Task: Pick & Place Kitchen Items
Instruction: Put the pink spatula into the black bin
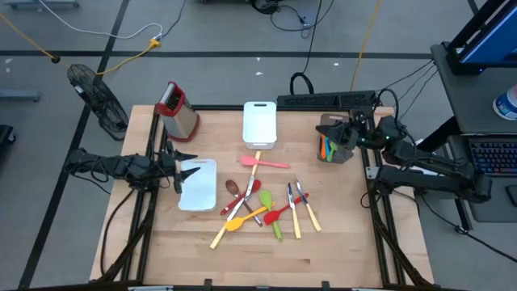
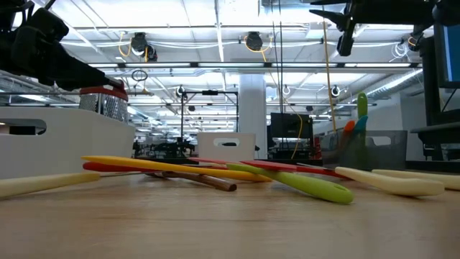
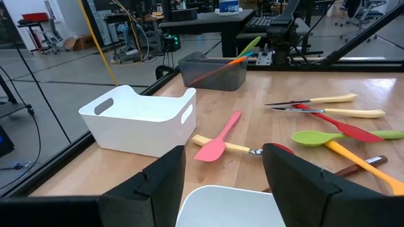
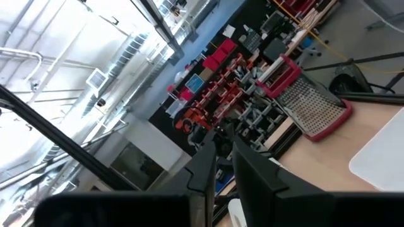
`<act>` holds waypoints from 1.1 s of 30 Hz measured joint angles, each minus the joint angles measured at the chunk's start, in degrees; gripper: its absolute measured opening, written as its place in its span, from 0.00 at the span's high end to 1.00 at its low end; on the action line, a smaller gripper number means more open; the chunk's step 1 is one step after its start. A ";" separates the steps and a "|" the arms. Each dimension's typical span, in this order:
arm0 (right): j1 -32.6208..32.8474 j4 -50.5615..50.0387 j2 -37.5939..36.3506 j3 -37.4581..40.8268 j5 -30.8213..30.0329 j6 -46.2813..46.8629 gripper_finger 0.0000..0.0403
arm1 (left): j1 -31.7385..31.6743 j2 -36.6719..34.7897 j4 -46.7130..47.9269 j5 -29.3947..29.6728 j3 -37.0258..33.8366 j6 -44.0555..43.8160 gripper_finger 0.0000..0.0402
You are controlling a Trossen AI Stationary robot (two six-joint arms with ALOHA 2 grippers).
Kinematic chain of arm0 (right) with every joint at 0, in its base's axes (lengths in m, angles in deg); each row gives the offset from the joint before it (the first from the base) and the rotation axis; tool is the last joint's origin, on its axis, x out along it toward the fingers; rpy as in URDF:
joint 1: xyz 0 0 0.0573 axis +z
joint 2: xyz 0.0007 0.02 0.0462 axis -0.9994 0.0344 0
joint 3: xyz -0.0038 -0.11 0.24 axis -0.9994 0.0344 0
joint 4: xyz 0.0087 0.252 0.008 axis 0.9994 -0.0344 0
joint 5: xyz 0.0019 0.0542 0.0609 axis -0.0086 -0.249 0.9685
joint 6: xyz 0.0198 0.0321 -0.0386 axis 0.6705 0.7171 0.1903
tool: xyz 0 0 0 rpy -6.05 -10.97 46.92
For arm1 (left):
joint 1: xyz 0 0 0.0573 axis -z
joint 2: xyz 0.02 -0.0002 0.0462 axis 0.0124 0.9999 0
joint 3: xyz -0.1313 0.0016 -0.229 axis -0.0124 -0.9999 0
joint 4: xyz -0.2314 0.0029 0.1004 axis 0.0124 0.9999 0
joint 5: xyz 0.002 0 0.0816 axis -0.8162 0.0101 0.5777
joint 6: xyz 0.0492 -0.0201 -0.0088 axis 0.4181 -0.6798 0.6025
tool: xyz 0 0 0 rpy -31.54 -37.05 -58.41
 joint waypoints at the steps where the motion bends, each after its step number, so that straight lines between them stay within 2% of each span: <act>1: 0.00 0.00 0.08 0.00 0.01 -0.18 0.88 | 0.01 0.00 0.00 0.00 0.00 0.18 0.46; 9: -0.02 0.93 0.32 0.00 0.03 1.37 0.88 | 0.01 0.00 0.00 0.02 0.01 0.04 0.46; 15: 2.49 12.49 1.99 0.00 1.46 -9.28 0.88 | 0.01 0.00 0.00 0.04 0.01 0.04 0.46; 17: 5.05 16.14 3.42 -0.17 1.78 -13.21 0.88 | 0.01 0.00 0.00 0.04 0.01 0.04 0.46; 20: 9.50 16.48 6.22 -1.57 1.48 -19.36 0.88 | 0.00 0.00 0.00 0.07 0.02 0.02 0.46; 25: 16.17 10.56 12.23 -6.69 -1.98 -27.60 0.88 | 0.00 0.00 0.02 0.07 0.02 0.00 0.46; 33: 22.69 -18.13 22.45 -21.87 -14.20 -38.58 0.88 | 0.00 0.00 0.18 0.10 0.01 0.02 0.46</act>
